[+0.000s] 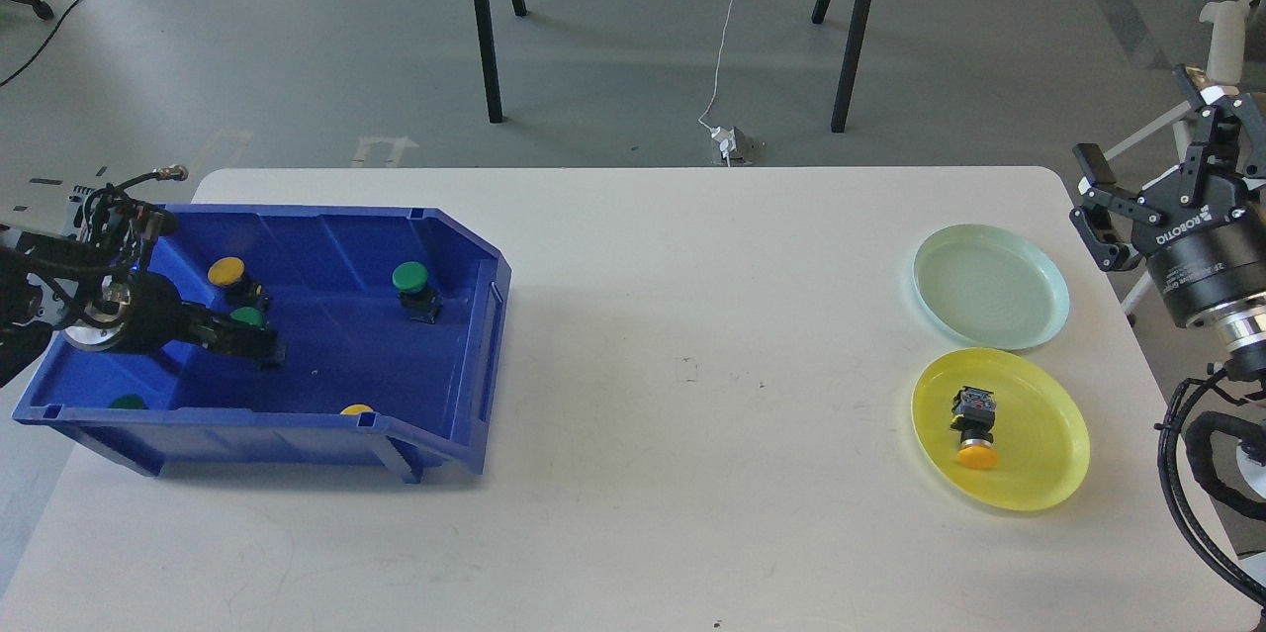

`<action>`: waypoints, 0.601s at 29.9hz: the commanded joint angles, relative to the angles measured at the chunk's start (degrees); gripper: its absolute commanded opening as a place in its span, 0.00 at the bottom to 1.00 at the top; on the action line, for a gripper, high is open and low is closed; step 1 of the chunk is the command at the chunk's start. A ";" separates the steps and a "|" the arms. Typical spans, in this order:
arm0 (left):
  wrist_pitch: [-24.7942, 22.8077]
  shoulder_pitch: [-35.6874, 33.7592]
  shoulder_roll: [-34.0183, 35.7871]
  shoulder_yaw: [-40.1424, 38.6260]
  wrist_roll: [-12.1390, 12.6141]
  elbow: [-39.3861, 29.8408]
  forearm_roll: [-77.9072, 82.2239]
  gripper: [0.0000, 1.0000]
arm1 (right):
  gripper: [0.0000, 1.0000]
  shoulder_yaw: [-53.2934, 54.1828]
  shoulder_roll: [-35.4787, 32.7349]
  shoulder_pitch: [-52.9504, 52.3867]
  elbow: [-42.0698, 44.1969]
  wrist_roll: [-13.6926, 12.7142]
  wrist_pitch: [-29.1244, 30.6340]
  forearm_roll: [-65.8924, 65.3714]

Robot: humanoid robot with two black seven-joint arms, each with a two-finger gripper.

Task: Pass button and place on color plate
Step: 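Reach the left gripper into the bin and grasp a green button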

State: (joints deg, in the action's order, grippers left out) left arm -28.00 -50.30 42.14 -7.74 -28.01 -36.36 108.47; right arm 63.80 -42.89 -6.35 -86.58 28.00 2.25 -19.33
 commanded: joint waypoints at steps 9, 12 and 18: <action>0.00 -0.15 -3.91 -0.09 0.01 3.66 -0.27 0.96 | 0.96 -0.08 0.00 1.51 0.10 0.00 0.12 0.00; 1.36 -0.06 -4.35 0.00 0.01 5.16 -1.85 0.82 | 0.96 -0.08 0.00 1.87 0.10 0.00 0.21 0.00; 1.54 -0.06 -4.09 0.18 0.01 5.51 -2.47 0.58 | 0.96 -0.08 0.00 2.48 0.10 0.00 0.12 0.00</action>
State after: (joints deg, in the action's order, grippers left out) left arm -26.58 -50.39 37.84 -7.62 -27.99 -31.00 106.12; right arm 63.70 -42.89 -4.04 -86.48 28.00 2.43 -19.33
